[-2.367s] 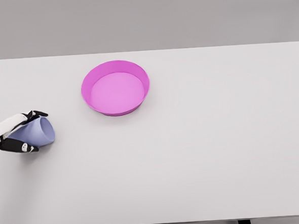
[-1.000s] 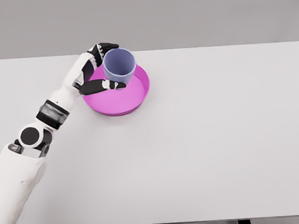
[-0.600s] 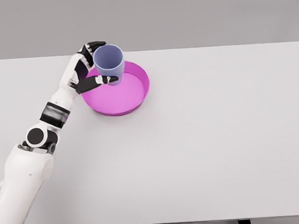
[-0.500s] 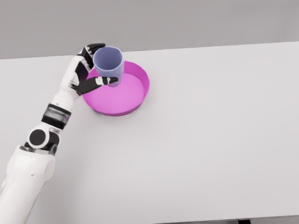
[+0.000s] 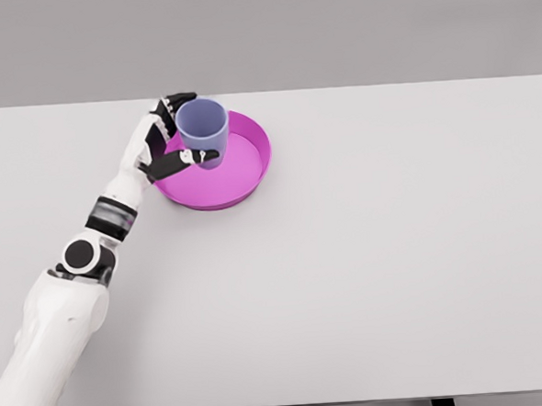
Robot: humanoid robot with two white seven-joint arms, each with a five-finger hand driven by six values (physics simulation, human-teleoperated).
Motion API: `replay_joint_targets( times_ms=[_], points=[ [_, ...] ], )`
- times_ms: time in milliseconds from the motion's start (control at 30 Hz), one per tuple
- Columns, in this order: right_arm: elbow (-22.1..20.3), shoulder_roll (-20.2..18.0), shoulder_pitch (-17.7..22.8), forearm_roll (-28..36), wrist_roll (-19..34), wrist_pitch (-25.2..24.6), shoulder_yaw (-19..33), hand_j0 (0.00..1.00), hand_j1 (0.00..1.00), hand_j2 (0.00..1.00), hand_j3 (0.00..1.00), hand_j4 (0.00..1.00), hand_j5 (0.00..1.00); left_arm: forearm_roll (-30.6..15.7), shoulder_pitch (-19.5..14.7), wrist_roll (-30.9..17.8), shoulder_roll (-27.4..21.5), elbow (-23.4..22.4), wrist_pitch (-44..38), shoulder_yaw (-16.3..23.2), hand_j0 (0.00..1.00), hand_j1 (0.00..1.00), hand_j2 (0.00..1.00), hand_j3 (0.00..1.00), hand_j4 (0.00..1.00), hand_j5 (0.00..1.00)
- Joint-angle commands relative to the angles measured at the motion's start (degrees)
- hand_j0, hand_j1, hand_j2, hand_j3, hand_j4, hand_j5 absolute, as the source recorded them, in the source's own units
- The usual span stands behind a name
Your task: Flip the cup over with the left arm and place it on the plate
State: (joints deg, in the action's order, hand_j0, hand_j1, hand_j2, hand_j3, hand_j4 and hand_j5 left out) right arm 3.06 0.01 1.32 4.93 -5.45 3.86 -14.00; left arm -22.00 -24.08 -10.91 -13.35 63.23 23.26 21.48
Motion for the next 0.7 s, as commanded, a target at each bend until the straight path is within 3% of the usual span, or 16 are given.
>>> replay_joint_targets(
  times_ms=[0, 67, 200, 567, 667],
  points=[
    [0.0, 0.0, 0.1, 0.0, 0.0, 0.0, 0.0, 1.0, 1.0, 1.0, 1.0, 1.0, 1.0, -0.1, 0.0, 0.0, 0.3, -1.3, -0.1, 0.8, 0.58, 0.58, 0.58, 0.58, 0.58, 0.58],
    [0.0, 0.0, 0.1, 0.0, 0.0, 0.0, 0.0, 1.0, 1.0, 1.0, 1.0, 1.0, 1.0, -0.1, 0.0, 0.0, 0.4, -1.3, -0.1, 0.8, 0.59, 0.59, 0.59, 0.59, 0.59, 0.59],
    [0.0, 0.0, 0.0, 0.0, 0.0, 0.0, 0.0, 1.0, 1.0, 1.0, 1.0, 1.0, 1.0, -0.1, 0.0, 0.0, 0.3, -0.6, 0.1, 0.7, 0.93, 0.93, 0.93, 0.93, 0.93, 0.93],
    [0.0, 0.0, 0.1, 0.0, 0.0, 0.0, 0.0, 1.0, 1.0, 1.0, 1.0, 1.0, 1.0, -0.1, 0.0, -0.1, -0.5, 0.0, 0.3, 0.7, 1.0, 1.0, 1.0, 1.0, 1.0, 1.0],
    [0.0, 0.0, 0.1, 0.0, 0.0, 0.0, 0.0, 1.0, 1.0, 1.0, 1.0, 1.0, 1.0, -1.5, 0.4, -0.8, -6.6, 3.4, 0.4, 0.0, 1.0, 1.0, 1.0, 1.0, 1.0, 1.0]
  ],
)
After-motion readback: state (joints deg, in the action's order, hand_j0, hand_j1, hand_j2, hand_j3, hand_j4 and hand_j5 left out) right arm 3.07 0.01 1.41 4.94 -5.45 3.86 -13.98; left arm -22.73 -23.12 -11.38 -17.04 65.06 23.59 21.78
